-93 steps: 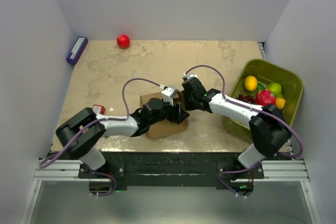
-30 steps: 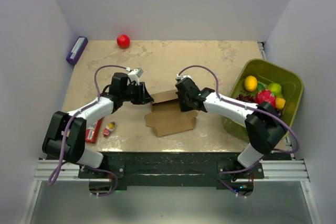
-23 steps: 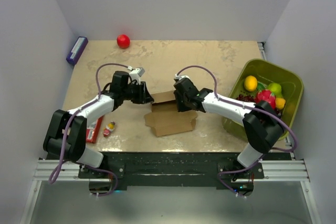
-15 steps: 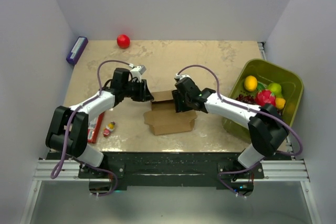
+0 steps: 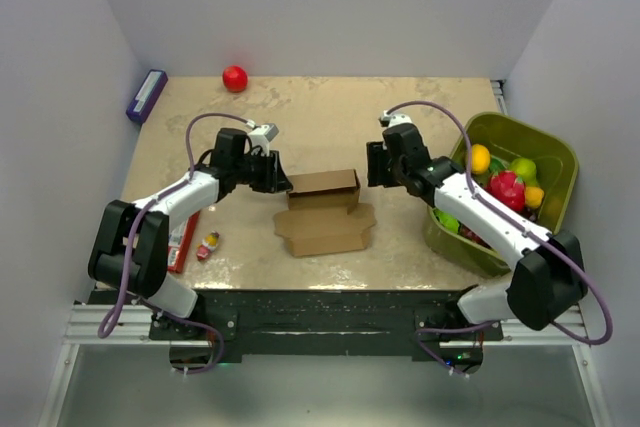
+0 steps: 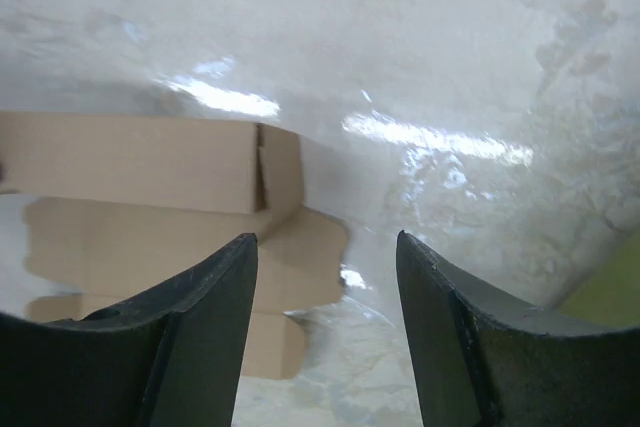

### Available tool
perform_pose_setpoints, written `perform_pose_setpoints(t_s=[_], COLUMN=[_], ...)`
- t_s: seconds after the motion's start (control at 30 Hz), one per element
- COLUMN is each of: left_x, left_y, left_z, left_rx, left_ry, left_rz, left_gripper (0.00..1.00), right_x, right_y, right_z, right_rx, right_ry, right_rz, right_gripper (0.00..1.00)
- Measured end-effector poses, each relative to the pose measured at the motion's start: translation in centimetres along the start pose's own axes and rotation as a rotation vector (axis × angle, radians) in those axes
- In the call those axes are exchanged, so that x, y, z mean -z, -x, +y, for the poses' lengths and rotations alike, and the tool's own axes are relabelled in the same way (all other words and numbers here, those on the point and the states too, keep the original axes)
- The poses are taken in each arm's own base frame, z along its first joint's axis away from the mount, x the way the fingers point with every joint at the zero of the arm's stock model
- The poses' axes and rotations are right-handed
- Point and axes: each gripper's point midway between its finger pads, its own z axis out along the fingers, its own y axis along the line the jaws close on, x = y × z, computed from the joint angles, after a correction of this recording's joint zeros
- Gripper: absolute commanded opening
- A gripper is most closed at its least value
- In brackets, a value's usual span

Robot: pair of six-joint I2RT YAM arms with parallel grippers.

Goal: Fold the paper box

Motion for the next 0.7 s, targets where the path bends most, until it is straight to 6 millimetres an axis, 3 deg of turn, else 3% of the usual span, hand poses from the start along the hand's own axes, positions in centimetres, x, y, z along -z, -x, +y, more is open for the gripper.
perform_pose_setpoints(t_s=[0.27, 0.43, 0.7], left_x=[0.0, 0.1, 0.1], left_y=[0.0, 0.0, 0.0], left_z=[0.0, 0.0, 0.0], left_rx=[0.001, 0.000, -0.010], left_ry=[-0.003, -0.004, -0.009], left_rz=[0.000, 0.000, 0.001], left_gripper=[0.37, 0.37, 0.37], right_x=[-4.6, -6.7, -8.0], right_y=[-6.7, -8.1, -10.2], right_z=[-2.0, -1.9, -1.0], right_rx=[0.083, 0.084, 0.098], right_ry=[-0.083, -0.072, 0.025], right_rz=[0.161, 0.169, 0.144], right_gripper=[0.56, 0.56, 0.57])
